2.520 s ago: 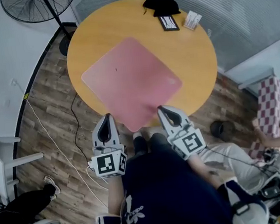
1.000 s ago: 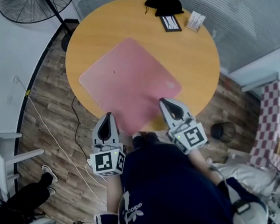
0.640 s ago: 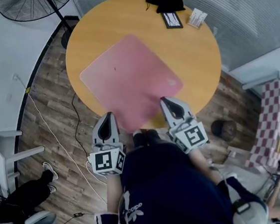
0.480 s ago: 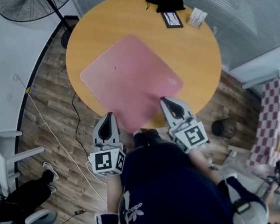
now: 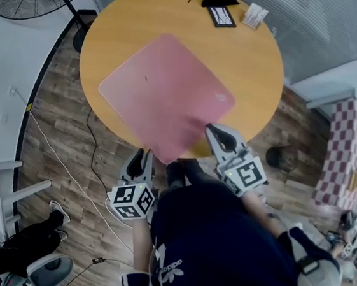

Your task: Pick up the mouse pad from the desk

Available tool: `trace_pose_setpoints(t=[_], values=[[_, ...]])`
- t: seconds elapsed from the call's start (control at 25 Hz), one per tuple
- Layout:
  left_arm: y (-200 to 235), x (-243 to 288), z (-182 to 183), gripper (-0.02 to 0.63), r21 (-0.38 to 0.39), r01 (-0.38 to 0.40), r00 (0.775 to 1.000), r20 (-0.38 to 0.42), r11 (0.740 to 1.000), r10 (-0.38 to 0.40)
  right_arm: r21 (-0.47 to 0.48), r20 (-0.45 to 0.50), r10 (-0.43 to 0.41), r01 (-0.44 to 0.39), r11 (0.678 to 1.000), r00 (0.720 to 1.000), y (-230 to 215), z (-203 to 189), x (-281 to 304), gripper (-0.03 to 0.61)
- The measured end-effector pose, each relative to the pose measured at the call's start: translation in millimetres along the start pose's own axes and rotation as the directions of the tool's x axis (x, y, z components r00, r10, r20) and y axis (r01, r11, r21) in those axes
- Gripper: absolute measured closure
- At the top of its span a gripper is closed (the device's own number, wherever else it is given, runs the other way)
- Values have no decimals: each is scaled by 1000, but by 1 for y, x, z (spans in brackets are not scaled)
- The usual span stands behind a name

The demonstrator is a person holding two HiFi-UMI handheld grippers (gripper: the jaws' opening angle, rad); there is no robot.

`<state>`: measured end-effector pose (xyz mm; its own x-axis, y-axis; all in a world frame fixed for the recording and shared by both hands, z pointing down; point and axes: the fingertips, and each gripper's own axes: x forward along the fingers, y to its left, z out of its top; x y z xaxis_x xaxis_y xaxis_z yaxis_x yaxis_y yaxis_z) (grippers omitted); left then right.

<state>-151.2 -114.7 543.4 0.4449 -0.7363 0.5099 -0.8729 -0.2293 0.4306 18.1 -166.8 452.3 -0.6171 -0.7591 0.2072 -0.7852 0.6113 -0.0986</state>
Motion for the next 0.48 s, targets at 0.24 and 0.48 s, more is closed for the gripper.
trace_pose_setpoints(t=[0.24, 0.48], values=[[9, 12, -59, 482, -82, 32, 985, -164, 996, -45, 20, -60, 8, -6, 1000, 998, 9, -20, 3, 575], [13, 34, -106, 464, -110, 73, 950, -296, 991, -102, 30, -120, 10, -6, 1000, 993, 14, -48, 2, 574]])
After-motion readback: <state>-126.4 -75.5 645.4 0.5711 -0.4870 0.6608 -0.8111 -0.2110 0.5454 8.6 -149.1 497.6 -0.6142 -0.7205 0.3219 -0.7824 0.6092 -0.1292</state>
